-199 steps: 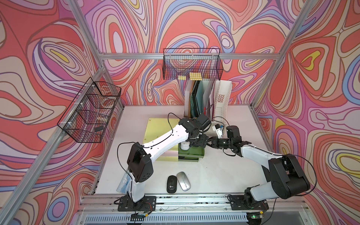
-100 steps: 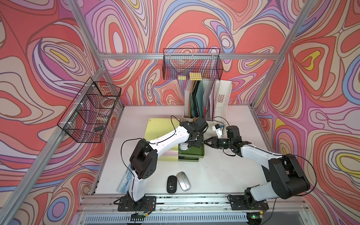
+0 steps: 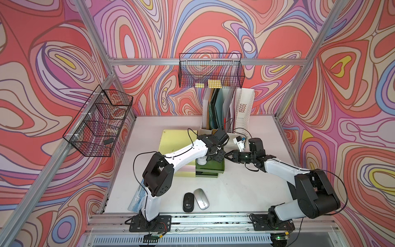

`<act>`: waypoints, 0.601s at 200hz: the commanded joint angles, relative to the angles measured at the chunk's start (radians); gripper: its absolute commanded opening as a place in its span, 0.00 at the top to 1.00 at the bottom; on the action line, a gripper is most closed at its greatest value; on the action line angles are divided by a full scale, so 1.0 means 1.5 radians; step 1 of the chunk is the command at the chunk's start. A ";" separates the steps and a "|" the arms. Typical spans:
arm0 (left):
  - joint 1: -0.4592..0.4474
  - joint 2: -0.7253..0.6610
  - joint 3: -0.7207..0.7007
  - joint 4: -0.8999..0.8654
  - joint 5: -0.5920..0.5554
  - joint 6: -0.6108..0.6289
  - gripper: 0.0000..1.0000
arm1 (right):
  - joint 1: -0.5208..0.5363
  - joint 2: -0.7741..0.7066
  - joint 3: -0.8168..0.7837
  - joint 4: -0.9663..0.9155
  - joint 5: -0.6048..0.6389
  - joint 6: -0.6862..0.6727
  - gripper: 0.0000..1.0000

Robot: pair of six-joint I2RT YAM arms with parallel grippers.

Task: Take the mice out of the drawer
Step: Pick up the mouse from the drawer.

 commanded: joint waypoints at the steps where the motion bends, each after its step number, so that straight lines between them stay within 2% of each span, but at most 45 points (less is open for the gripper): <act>1: -0.001 0.034 0.006 0.032 -0.007 0.020 0.22 | -0.003 0.010 0.000 0.006 0.011 -0.009 0.70; 46: -0.002 0.043 -0.006 0.046 -0.038 0.011 0.21 | -0.003 0.010 -0.002 0.009 0.008 -0.008 0.71; 64: -0.001 0.029 -0.027 0.073 -0.050 0.008 0.31 | -0.003 0.011 -0.002 0.011 0.007 -0.009 0.70; 88: -0.001 0.006 -0.047 0.100 -0.056 0.013 0.37 | -0.003 0.012 -0.001 0.012 0.006 -0.008 0.70; 105: -0.002 -0.001 -0.049 0.107 -0.056 0.021 0.47 | -0.002 0.012 -0.001 0.013 0.005 -0.008 0.71; 120: -0.002 -0.004 -0.042 0.101 -0.056 0.027 0.49 | -0.003 0.012 -0.002 0.013 0.005 -0.008 0.70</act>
